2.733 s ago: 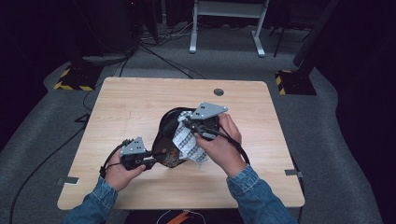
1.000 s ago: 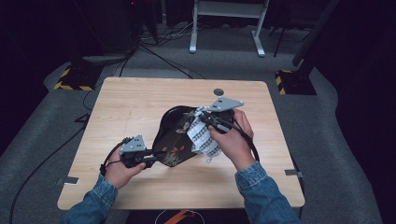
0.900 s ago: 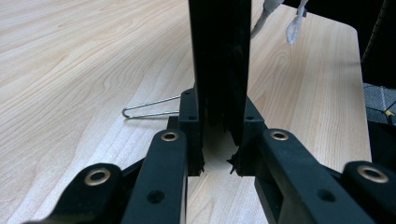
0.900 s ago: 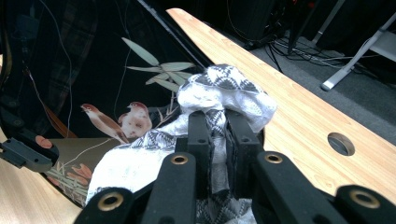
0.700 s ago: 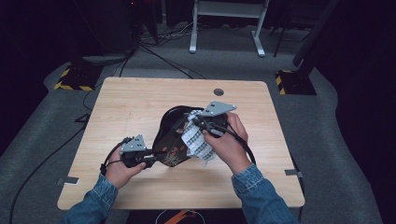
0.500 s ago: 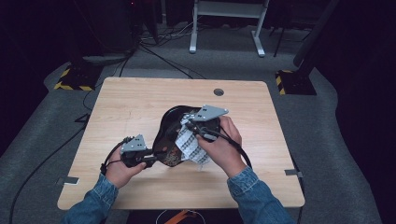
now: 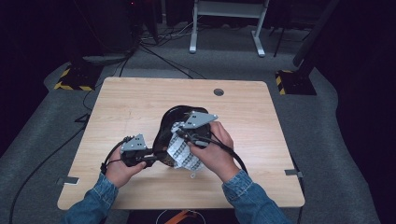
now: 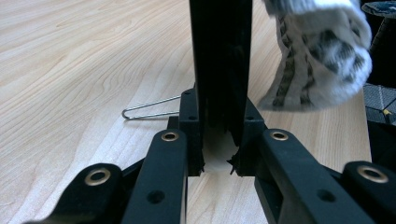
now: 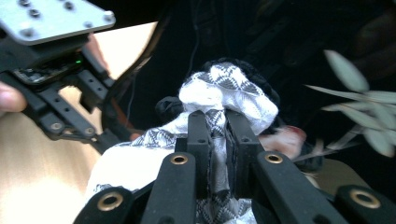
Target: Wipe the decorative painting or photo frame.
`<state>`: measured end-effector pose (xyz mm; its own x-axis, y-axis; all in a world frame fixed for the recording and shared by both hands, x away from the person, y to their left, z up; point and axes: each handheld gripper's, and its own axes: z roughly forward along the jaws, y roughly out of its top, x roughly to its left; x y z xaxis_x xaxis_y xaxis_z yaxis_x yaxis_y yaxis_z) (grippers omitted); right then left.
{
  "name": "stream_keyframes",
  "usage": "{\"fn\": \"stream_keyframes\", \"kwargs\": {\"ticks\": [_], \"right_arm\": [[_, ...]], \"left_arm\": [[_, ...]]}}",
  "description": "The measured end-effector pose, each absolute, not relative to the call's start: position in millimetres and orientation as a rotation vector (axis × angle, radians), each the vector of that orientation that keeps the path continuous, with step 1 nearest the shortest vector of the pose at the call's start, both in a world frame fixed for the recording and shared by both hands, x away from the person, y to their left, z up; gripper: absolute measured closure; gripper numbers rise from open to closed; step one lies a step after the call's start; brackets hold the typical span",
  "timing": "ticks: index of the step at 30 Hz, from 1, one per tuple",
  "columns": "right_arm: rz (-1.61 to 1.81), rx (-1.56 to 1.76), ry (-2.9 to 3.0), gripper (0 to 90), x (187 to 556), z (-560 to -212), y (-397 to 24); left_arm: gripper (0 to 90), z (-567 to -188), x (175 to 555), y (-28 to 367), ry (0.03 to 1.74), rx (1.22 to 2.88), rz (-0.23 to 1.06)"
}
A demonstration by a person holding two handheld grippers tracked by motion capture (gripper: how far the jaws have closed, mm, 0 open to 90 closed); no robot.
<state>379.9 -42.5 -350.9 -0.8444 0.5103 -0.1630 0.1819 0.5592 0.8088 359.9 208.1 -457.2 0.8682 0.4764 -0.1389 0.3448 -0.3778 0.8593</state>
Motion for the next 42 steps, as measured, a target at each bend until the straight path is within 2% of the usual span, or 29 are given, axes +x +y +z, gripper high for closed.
{"fn": "stream_keyframes", "kwargs": {"ticks": [25,31,42], "right_arm": [[1.146,0.825,2.258,82.6,416,-344,-108],[1.138,0.799,2.264,82.6,411,-347,-103],[1.151,0.645,2.356,82.4,389,-359,-66]], "left_arm": [[78.1,-458,359,207,0.604,1.996,0.164],[78.1,-458,359,207,0.605,1.996,0.166],[78.2,-458,360,207,0.603,1.999,0.167]]}}
